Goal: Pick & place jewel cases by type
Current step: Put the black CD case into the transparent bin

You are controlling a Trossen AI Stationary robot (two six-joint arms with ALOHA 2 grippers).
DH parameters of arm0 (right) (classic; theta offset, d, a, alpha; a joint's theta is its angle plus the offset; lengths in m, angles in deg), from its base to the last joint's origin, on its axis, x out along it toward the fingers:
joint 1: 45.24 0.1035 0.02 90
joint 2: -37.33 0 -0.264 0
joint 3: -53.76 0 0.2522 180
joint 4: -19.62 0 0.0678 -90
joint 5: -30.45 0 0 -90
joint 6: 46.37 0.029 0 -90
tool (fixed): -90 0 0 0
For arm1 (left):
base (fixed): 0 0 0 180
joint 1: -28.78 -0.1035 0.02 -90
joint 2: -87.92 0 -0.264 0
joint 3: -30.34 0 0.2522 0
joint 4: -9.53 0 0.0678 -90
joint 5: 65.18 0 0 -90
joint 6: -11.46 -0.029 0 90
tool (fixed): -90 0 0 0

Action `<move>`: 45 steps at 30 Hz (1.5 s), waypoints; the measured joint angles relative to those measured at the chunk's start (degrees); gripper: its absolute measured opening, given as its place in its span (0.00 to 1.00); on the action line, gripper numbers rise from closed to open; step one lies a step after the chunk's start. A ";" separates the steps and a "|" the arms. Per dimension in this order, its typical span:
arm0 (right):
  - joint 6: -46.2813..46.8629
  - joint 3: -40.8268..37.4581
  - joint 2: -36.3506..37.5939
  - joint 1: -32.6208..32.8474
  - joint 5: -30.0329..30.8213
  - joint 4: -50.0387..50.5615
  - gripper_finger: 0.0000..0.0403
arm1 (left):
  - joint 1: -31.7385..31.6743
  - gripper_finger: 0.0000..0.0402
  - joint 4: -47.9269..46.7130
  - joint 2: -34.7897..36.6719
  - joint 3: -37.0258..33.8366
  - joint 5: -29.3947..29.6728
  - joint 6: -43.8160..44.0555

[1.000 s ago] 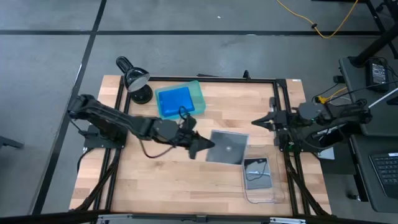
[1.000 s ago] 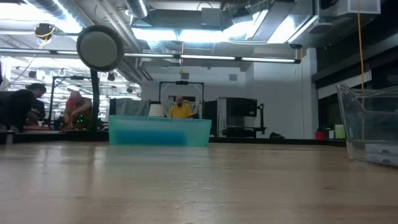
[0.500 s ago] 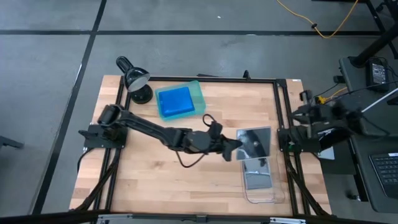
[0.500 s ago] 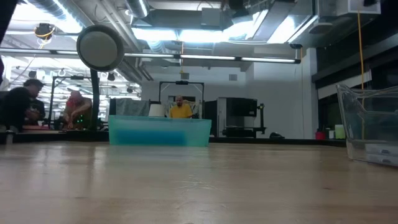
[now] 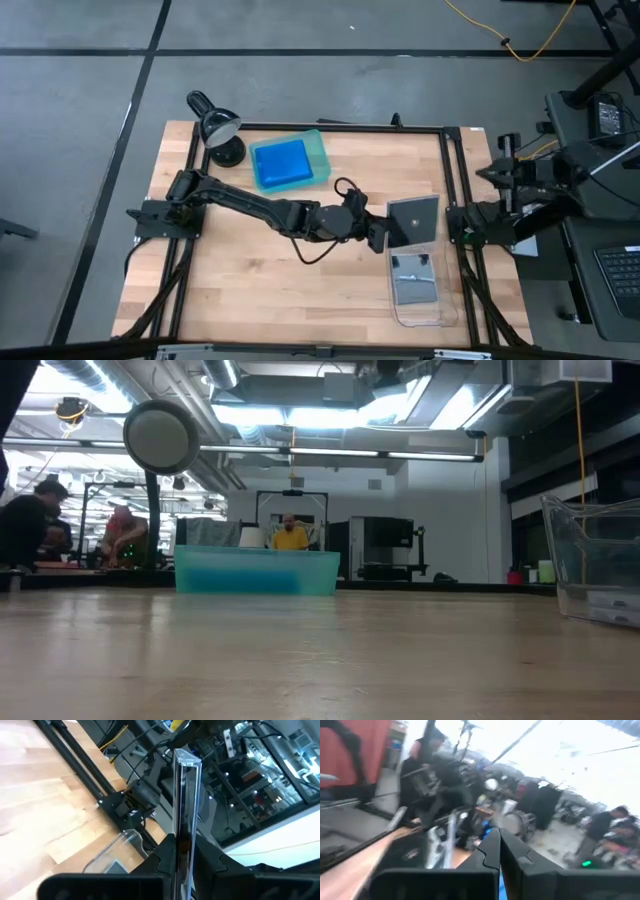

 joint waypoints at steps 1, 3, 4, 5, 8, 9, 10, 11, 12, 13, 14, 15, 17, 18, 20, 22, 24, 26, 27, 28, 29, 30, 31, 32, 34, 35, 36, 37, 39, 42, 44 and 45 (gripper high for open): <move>-1.30 0.04 0.01 1.41 2.61 -1.00 0.02 | -0.14 0.06 -0.04 0.00 0.00 0.00 -0.14; -2.27 0.17 0.06 4.98 6.55 -1.09 0.02 | -0.50 0.06 -0.29 0.00 0.00 -0.46 -0.16; -2.10 0.19 0.00 6.97 8.61 0.10 0.02 | -0.74 0.06 -0.58 0.00 0.00 -0.83 0.63; -1.29 0.40 0.00 8.86 10.54 2.53 0.02 | -0.86 0.06 -1.10 -0.04 0.00 -1.43 1.63; 4.40 0.90 0.02 14.04 12.74 8.34 0.02 | -1.13 0.06 -1.54 -0.83 0.00 -3.53 2.54; 7.08 0.71 0.02 15.49 12.74 9.70 0.02 | -1.13 0.06 -1.72 -0.90 -0.06 -3.85 2.03; 10.06 0.28 0.02 16.68 12.63 10.20 0.02 | -1.11 0.06 -1.55 -0.92 -0.07 -4.17 0.92; 13.16 -0.21 0.02 17.75 12.45 10.19 0.02 | -1.08 0.06 -1.12 -0.83 -0.03 -4.19 -0.91; 16.04 -0.88 0.02 18.56 12.47 9.89 0.02 | -1.08 0.06 -0.59 -0.73 0.00 -3.84 -2.95; 18.53 -1.67 0.02 19.22 12.50 9.40 0.02 | -1.04 0.06 -0.25 -0.50 0.00 -3.26 -5.00; 21.04 -2.58 0.02 19.86 12.79 8.55 0.02 | -1.02 0.06 -0.17 -0.23 0.00 -2.75 -6.98; 23.52 -3.60 0.02 20.24 13.80 7.17 0.02 | -1.03 0.06 0.52 -0.05 0.00 -2.45 -8.52; 28.56 -5.35 0.02 20.73 16.45 4.96 0.02 | -1.33 0.06 0.64 0.81 0.00 -2.31 -10.66; 30.59 -6.20 0.02 20.93 17.41 3.52 0.02 | -1.48 0.06 0.68 1.11 0.01 -2.24 -11.45; 35.15 -7.38 -0.02 21.02 19.72 1.59 0.03 | -1.99 0.06 1.04 1.18 0.13 -2.64 -12.78; 40.20 -8.07 0.00 21.01 22.15 1.38 0.06 | -2.26 0.06 0.32 1.18 0.01 -3.60 -13.97; 44.28 -8.31 -0.02 21.02 22.76 1.50 0.12 | -2.69 0.06 0.33 1.23 0.00 -4.39 -14.73; 48.66 -8.37 -0.02 20.98 23.15 1.63 0.19 | -2.97 0.06 0.58 1.38 0.00 -4.78 -15.34; 50.89 -8.37 0.00 21.02 23.43 1.67 0.24 | -3.08 0.06 0.68 1.40 0.00 -5.04 -15.83; 53.42 -8.39 -0.01 21.02 23.99 1.68 0.28 | -3.25 0.06 0.65 1.40 0.00 -5.28 -16.16; 55.84 -8.39 0.00 21.02 24.21 1.63 0.32 | -3.36 0.06 0.61 1.40 0.00 -5.67 -16.41; 57.90 -8.39 0.00 20.99 24.12 1.59 0.36 | -3.50 0.06 0.61 1.40 0.00 -6.02 -16.60; 59.90 -8.39 -0.01 20.98 24.06 1.57 0.39 | -3.64 0.06 0.65 1.40 0.00 -6.32 -16.85; 61.55 -8.39 0.00 21.00 23.43 1.60 0.43 | -3.74 0.06 0.66 1.40 0.00 -6.50 -16.93; 63.54 -8.39 -0.02 21.00 20.91 1.60 0.48 | -3.97 0.06 0.63 1.40 0.00 -7.06 -17.09; 64.13 -8.39 -0.02 20.99 19.82 1.60 0.51 | -4.09 0.06 0.63 1.40 0.00 -7.60 -17.38; 64.87 -8.39 -0.02 21.00 19.06 1.60 0.52 | -4.14 0.06 0.65 1.40 0.00 -7.79 -17.53; 65.34 -8.40 -0.02 21.00 18.64 1.61 0.54 | -4.19 0.06 0.66 1.40 0.00 -7.77 -17.71; 65.79 -8.67 -0.02 20.97 18.33 1.54 0.56 | -4.40 0.06 0.66 1.40 0.00 -7.98 -18.01; 66.89 -10.44 -0.04 21.00 18.33 0.99 0.57 | -4.67 0.06 0.70 1.40 0.00 -7.97 -18.03; 67.15 -12.49 -0.14 21.00 18.31 -1.12 0.57 | -4.97 0.06 0.68 1.40 0.00 -8.70 -18.03; 67.19 -13.64 -0.15 21.00 18.27 -2.45 0.57 | -5.14 0.06 0.68 1.40 0.00 -9.12 -18.01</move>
